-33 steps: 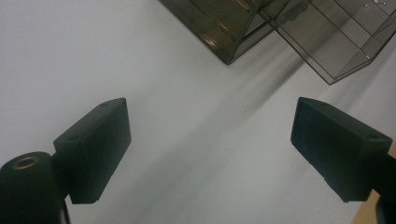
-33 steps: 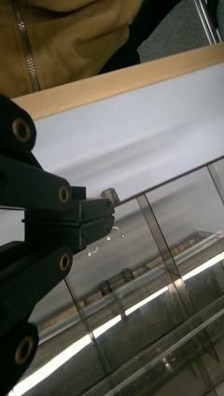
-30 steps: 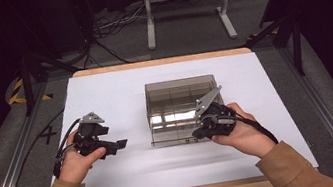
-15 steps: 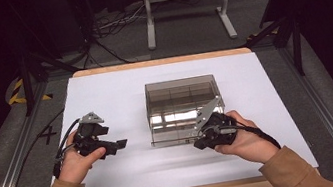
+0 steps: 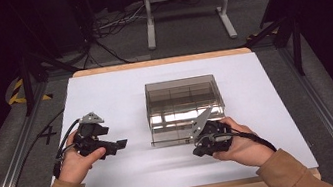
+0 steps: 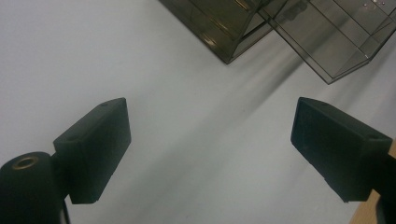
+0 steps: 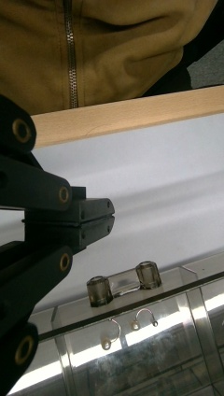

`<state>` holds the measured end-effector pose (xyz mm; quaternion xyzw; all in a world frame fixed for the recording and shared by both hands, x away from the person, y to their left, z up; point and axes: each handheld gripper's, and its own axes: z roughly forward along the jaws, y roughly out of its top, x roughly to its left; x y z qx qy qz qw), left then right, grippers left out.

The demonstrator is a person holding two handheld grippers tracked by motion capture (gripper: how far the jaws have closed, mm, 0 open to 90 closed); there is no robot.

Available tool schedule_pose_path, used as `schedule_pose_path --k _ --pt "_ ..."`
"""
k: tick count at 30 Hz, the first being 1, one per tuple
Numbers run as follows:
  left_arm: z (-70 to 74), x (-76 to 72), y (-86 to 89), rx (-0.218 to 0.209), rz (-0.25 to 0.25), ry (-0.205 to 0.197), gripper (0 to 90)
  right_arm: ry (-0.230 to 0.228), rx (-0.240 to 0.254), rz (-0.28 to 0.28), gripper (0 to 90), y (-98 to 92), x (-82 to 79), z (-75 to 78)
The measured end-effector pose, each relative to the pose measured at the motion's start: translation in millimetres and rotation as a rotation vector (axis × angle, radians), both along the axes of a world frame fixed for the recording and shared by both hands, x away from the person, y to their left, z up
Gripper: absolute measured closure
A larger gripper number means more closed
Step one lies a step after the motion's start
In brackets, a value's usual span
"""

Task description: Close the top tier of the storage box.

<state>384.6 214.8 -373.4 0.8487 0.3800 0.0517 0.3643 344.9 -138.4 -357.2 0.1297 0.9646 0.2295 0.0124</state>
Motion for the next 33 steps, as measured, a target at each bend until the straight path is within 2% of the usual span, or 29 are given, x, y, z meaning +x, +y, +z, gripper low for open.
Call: schedule_pose_path --k 4,11,17,25,33 --pt "-0.4 0.1 0.3 -0.001 -0.001 0.000 12.6 -0.001 -0.014 0.000 90.0 0.9 1.2 -3.7" --pt "-1.1 -0.6 1.1 -0.001 0.006 -0.001 12.6 -0.038 -0.053 0.003 90.0 4.1 2.6 -8.8" --pt "-0.6 -0.9 2.2 -0.001 0.005 -0.001 12.5 -0.070 -0.059 -0.006 90.0 4.3 6.6 -9.5" --pt "-0.9 -0.7 1.4 -0.002 0.005 0.002 12.5 -0.084 -0.069 -0.023 90.0 2.9 8.9 -9.3" --pt "-1.1 0.4 0.1 -0.001 0.000 0.001 12.6 -0.120 -0.073 -0.034 90.0 3.1 10.8 -7.8"
